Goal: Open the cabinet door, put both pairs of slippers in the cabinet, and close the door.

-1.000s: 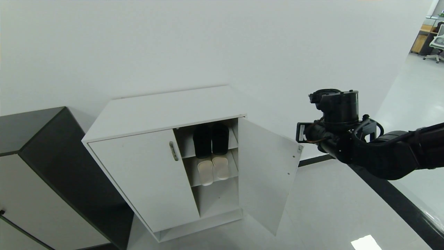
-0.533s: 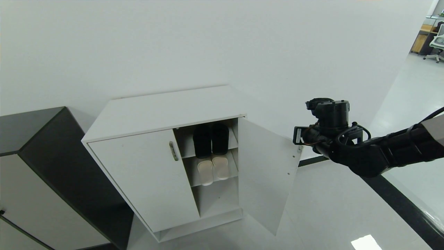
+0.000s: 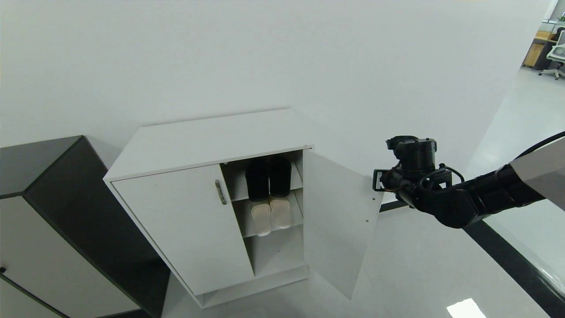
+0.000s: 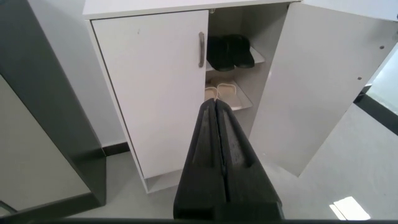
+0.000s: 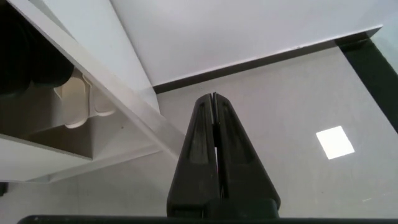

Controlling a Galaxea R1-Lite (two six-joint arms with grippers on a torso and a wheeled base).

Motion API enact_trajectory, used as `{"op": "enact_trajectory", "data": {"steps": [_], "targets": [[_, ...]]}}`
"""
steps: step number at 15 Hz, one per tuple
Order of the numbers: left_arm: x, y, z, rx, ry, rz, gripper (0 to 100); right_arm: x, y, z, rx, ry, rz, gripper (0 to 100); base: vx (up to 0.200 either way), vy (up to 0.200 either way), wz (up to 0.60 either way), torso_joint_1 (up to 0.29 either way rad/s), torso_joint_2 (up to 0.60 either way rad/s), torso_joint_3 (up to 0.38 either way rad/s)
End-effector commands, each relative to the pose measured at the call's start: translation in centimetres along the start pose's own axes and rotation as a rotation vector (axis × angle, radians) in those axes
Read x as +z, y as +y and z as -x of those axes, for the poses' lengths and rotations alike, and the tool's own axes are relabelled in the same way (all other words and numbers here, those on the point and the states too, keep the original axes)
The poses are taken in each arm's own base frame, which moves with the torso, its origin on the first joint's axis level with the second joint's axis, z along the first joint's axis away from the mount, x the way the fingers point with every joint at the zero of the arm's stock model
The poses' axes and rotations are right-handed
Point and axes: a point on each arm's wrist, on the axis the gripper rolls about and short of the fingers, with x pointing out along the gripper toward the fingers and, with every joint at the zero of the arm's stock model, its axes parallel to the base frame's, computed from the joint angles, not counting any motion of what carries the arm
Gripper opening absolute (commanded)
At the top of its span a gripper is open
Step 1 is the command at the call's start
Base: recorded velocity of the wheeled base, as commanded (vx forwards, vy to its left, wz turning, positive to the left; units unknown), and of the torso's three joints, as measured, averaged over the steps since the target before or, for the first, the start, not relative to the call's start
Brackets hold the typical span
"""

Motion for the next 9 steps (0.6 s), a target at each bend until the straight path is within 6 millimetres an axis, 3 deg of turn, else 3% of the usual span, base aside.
{"op": "enact_trajectory", "data": {"steps": [1,6,9], "targets": [[0.0,0.0,0.0,-0.001,0.001,0.0,0,-0.2,0.1,-0.1,0.0,0.005,0.002,0,0.0,0.0,0.0,0.0,0.0,0.0],[0.0,0.0,0.0,-0.001,0.001,-0.001,0,-0.7,1.1,1.0,0.027,0.02,0.022,0,0.0,0.0,0.0,0.0,0.0,0.0],[0.0,0.0,0.0,-0.001,0.001,-0.003,0,-1.0,3.0,3.5,0.09,0.027,0.043,0,0.0,0.0,0.0,0.0,0.0,0.0]]}}
